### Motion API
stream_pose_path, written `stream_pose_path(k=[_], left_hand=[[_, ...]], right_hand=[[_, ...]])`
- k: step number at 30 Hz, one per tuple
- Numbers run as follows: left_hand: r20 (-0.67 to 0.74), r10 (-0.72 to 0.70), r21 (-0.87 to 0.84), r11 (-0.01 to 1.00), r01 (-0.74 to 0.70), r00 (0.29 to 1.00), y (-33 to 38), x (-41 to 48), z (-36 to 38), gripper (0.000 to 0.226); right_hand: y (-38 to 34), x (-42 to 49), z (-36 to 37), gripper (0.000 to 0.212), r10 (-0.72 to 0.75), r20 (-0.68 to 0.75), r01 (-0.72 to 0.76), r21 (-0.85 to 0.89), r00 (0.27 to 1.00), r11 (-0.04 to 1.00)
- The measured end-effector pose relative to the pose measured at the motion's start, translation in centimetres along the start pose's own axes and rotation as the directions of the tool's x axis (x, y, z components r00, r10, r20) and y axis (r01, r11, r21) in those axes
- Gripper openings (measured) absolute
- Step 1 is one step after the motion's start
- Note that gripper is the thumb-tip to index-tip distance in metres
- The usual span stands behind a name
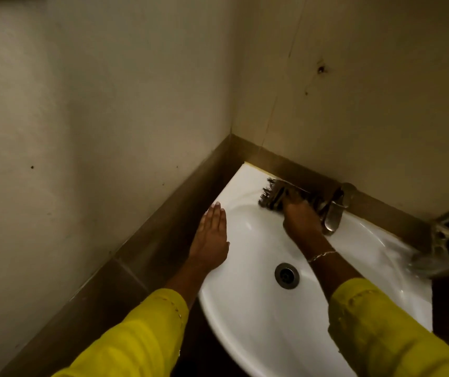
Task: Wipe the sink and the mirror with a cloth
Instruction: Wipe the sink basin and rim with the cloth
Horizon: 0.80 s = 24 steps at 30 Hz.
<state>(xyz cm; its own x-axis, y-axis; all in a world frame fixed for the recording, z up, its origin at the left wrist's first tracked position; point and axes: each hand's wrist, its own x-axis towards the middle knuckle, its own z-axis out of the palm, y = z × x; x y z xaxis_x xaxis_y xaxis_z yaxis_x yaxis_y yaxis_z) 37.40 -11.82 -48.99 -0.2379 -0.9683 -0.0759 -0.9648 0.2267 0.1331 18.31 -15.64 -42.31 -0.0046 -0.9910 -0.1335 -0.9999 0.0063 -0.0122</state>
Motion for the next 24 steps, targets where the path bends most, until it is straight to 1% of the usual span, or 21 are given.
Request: stream_pose_path(k=[2, 3, 4, 6, 7, 8, 11, 12, 13, 15, 16, 18, 21, 23, 24], left_hand=[[-0.027, 0.006, 0.008, 1.000, -0.006, 1.000, 0.0, 0.1, 0.0, 0.075], [-0.035, 0.008, 0.014, 1.000, -0.007, 0.999, 0.0, 0.1, 0.1, 0.074], [-0.042, 0.007, 0.019, 1.000, -0.006, 0.999, 0.0, 0.1, 0.2, 0.073], [-0.052, 0.004, 0.030, 1.000, -0.002, 0.999, 0.0, 0.1, 0.5, 0.073], [-0.058, 0.001, 0.035, 0.999, 0.001, 0.998, -0.1, 0.1, 0.7, 0.073], [-0.069, -0.001, 0.035, 0.999, 0.003, 0.998, -0.1, 0.1, 0.8, 0.072], [-0.092, 0.001, 0.045, 0.999, 0.003, 0.996, -0.2, 0.2, 1.1, 0.071], [-0.098, 0.003, 0.047, 0.999, 0.002, 0.995, -0.2, 0.2, 1.1, 0.070], [-0.105, 0.004, 0.044, 0.999, 0.001, 0.994, -0.2, 0.2, 1.2, 0.069], [-0.118, 0.008, 0.034, 0.999, -0.004, 0.993, -0.2, 0.1, 1.2, 0.067], [-0.121, 0.011, 0.037, 0.999, -0.006, 0.993, -0.3, 0.0, 1.3, 0.067], [-0.136, 0.016, 0.029, 1.000, -0.012, 0.991, -0.3, 0.1, 1.2, 0.066], [-0.099, 0.010, 0.013, 1.000, -0.009, 0.995, -0.4, 0.2, 1.1, 0.068], [-0.102, -0.007, -0.023, 1.000, 0.005, 0.995, -0.3, 0.3, 1.2, 0.068], [-0.125, -0.003, -0.029, 1.000, -0.001, 0.992, -0.3, 0.3, 1.2, 0.068]], right_hand=[[0.2, -0.3, 3.2, 0.056, -0.001, 0.079, -0.001, 0.019, 0.997, 1.000], [0.4, -0.3, 4.1, 0.061, 0.000, 0.081, -0.002, 0.017, 0.997, 1.000], [0.6, -0.1, 4.6, 0.062, -0.006, 0.046, 0.005, 0.033, 0.999, 0.999], [0.6, 0.6, 4.5, 0.057, -0.013, -0.059, 0.017, 0.077, 0.998, 0.997], [0.6, 1.1, 4.3, 0.056, -0.011, -0.081, 0.018, 0.082, 0.997, 0.997], [0.6, 1.7, 4.3, 0.058, -0.013, -0.086, 0.021, 0.088, 0.996, 0.996], [0.7, 2.6, 4.6, 0.065, -0.013, -0.010, 0.013, 0.016, 1.000, 1.000], [0.9, 2.8, 5.2, 0.074, -0.012, -0.029, 0.012, -0.008, 0.999, 1.000], [1.2, 2.7, 5.7, 0.081, 0.009, -0.008, -0.009, -0.009, 1.000, 1.000], [1.4, 2.3, 6.3, 0.078, 0.075, 0.040, -0.076, 0.033, 0.996, 0.997], [1.3, 2.1, 6.4, 0.076, 0.088, 0.041, -0.090, 0.044, 0.995, 0.995], [1.0, 2.3, 6.4, 0.076, 0.098, -0.010, -0.097, 0.057, 0.995, 0.994], [0.8, 3.3, 6.2, 0.078, 0.126, -0.074, -0.114, 0.151, 0.989, 0.982], [0.7, 4.1, 5.9, 0.077, 0.116, -0.089, -0.100, 0.173, 0.989, 0.980], [0.8, 4.5, 5.8, 0.077, 0.109, -0.098, -0.091, 0.170, 0.989, 0.981]])
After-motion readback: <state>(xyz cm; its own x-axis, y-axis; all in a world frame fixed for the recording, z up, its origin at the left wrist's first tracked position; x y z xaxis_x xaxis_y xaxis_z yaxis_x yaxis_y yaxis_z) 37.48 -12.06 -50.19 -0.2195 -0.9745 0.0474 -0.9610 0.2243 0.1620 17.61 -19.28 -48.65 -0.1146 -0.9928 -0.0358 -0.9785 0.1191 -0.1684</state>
